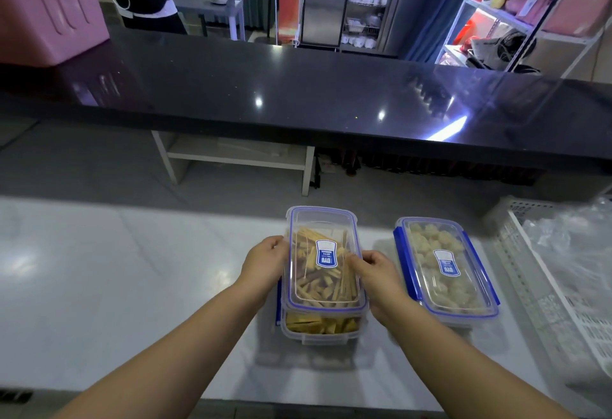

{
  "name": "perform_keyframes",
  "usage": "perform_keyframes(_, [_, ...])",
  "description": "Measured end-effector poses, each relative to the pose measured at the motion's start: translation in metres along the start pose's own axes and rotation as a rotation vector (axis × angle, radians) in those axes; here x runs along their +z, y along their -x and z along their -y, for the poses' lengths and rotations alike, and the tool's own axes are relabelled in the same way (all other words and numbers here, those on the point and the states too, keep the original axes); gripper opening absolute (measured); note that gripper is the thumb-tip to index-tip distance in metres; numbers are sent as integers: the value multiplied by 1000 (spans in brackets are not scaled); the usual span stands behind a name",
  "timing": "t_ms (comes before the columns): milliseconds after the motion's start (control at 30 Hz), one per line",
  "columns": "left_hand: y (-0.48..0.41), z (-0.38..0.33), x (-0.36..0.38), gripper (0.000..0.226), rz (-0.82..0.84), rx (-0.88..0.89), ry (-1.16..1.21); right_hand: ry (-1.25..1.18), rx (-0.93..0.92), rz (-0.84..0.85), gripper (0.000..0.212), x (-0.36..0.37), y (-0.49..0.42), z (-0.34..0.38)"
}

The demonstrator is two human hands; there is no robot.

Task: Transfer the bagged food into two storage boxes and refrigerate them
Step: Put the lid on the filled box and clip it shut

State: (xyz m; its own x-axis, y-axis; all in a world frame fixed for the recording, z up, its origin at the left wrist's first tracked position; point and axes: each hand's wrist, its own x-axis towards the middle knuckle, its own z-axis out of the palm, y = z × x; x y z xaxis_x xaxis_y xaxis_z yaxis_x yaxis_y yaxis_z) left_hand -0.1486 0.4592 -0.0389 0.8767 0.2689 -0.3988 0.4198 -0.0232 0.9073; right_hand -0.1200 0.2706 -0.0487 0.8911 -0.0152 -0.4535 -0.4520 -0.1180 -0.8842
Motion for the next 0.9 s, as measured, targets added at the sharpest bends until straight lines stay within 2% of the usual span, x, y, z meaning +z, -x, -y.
perform_keyframes(100, [-2, 1, -3, 30, 16, -14, 15, 69, -32, -55, 13, -1, -4, 0])
perform_keyframes(233, [-1, 9, -8, 15, -28, 36, -9, 167, -118, -136, 15, -3, -6, 2])
perform_keyframes(333, [0, 7, -8, 6, -61, 88, -36, 192, -175, -127, 12, -1, -5, 9])
perform_keyframes(467, [2, 4, -6, 16, -102, 115, -58, 217, -221, -102, 10, 2, -2, 18])
perform_keyframes(700, [0, -2, -8, 23, -101, 88, 51, 335, -233, -98, 14, -4, -4, 24])
perform_keyframes(900, [-15, -30, -9, 24, -103, 137, 168, 309, -332, -175, 19, -1, -9, 49])
